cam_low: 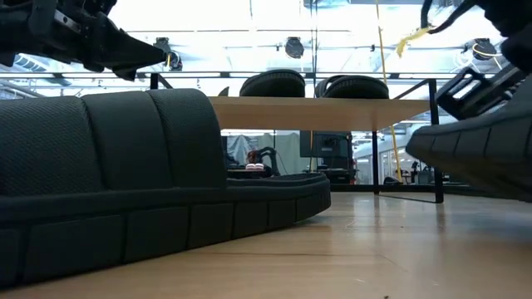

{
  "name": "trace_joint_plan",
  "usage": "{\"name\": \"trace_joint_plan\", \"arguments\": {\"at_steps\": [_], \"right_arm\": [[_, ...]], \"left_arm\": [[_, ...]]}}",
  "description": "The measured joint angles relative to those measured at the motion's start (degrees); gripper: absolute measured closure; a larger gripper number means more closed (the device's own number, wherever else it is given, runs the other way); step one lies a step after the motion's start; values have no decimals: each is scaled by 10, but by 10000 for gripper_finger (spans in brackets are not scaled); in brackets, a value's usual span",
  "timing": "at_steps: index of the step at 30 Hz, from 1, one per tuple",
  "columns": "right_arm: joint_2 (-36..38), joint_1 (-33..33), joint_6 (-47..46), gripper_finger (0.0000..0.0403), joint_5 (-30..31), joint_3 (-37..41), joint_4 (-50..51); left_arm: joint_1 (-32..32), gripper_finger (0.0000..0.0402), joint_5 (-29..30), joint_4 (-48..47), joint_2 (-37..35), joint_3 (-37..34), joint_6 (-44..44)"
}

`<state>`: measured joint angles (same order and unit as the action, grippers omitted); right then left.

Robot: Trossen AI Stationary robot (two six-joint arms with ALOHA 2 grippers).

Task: Pick and place slides into the shelf
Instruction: Put the right slide under the shelf

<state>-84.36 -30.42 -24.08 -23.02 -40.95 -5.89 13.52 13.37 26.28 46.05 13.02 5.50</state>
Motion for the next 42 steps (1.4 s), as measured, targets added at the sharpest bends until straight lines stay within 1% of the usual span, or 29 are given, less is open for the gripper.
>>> {"name": "trace_joint_plan", "arguments": {"at_steps": [3,10,17,20,22,24,27,31,34,37,42], "right_arm": [[0,15,36,401,-13,-10,31],[0,49,80,401,-2,-9,52],[-3,83,125,401,-26,-9,52],[-9,87,128,398,-17,-9,46],[-11,85,128,384,-1,-9,40],[-12,83,130,358,9,-9,35],[-12,83,130,308,20,-9,30],[-12,82,129,239,54,-9,29],[-12,80,130,202,82,-9,28],[-4,78,133,187,81,-9,28],[39,69,133,190,84,-11,34]], "left_arm": [[0,369,0,-12,0,0,3],[0,369,0,-26,0,0,3],[0,369,0,-26,0,0,9],[0,369,0,-26,0,0,9],[0,369,0,-26,0,0,9],[0,369,0,-26,0,0,9],[0,369,0,-29,0,0,9],[0,369,0,-32,0,0,9],[0,369,0,-39,0,0,8],[0,369,0,-41,0,0,8],[0,369,0,-42,0,0,8]]}}
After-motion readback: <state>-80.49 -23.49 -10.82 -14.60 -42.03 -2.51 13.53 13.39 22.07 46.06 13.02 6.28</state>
